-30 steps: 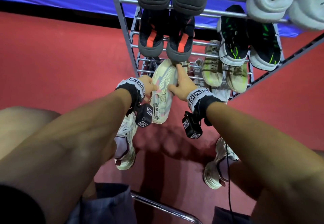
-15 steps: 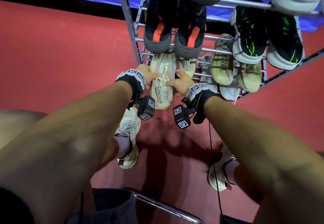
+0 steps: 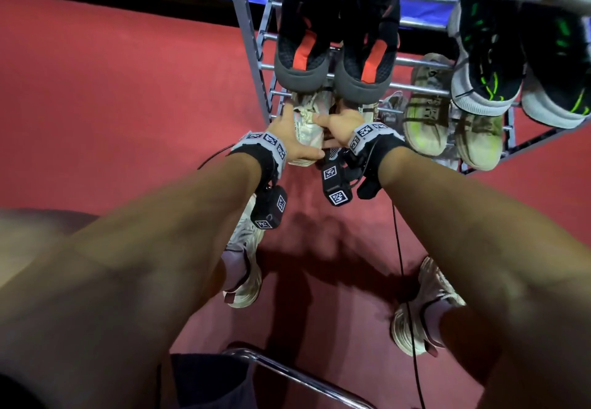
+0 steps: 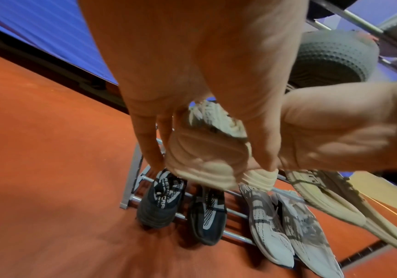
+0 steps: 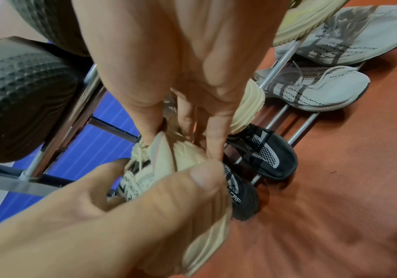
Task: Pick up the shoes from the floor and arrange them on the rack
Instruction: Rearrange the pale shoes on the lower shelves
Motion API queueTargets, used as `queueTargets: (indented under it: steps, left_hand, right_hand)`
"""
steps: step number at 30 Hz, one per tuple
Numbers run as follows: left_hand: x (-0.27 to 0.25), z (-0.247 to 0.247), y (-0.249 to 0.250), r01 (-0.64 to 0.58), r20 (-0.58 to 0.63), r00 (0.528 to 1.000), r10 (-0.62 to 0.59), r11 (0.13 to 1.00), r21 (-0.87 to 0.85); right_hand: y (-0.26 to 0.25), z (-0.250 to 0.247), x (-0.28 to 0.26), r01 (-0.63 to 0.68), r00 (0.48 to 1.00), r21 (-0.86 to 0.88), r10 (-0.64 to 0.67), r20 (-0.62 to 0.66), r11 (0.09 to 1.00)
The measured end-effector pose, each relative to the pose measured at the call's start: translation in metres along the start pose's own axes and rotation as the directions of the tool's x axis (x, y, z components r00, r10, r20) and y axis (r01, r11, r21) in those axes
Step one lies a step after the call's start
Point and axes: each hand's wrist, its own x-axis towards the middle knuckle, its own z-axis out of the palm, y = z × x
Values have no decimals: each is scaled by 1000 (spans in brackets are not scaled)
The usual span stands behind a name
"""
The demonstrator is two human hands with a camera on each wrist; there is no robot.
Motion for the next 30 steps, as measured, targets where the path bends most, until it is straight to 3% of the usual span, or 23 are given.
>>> queueTargets:
  steps: [2, 4, 5, 7, 9, 13, 16, 21, 25, 30]
  left_hand:
    - [2, 4, 9, 8, -61, 998, -3, 997, 78]
    - [4, 6, 16, 43, -121, 992, -25, 989, 141]
    - [6, 7, 19, 63, -141, 989, -41, 986, 154]
    - [11, 7, 26, 107, -161, 984, -79, 978, 178]
    - [15, 3, 31, 160, -149, 980, -131, 967, 199]
    - [26, -1, 33, 193, -113, 979, -172, 957, 217]
    - [34, 0, 33, 204, -88, 978, -188, 948, 242]
    - [44, 0, 41, 177, -65, 984, -166, 949, 259]
    - [53, 9, 40, 195, -48, 981, -189, 949, 249]
    - [56, 19, 33, 235, -47, 972, -231, 930, 282]
  right_hand:
    - [-3, -2, 4, -11, 1000, 54, 11, 15, 998]
    - [-4, -3, 6, 27, 1000, -27, -27, 13, 999]
    - [-4, -5, 6, 74, 997, -181, -77, -9, 981]
    - [-1, -10, 7, 168, 970, -482, -230, -74, 860]
    - [5, -14, 12, 221, 926, -620, -361, -108, 753]
    - [15, -30, 21, 148, 817, -702, -487, -311, 697]
    - [19, -44, 14, 10, 855, -822, -432, -288, 569]
    - [30, -55, 26, 39, 947, -585, -216, -236, 810]
    - [36, -59, 29, 50, 965, -569, -186, -183, 821]
    - [30, -52, 36, 7, 965, -548, -149, -216, 837]
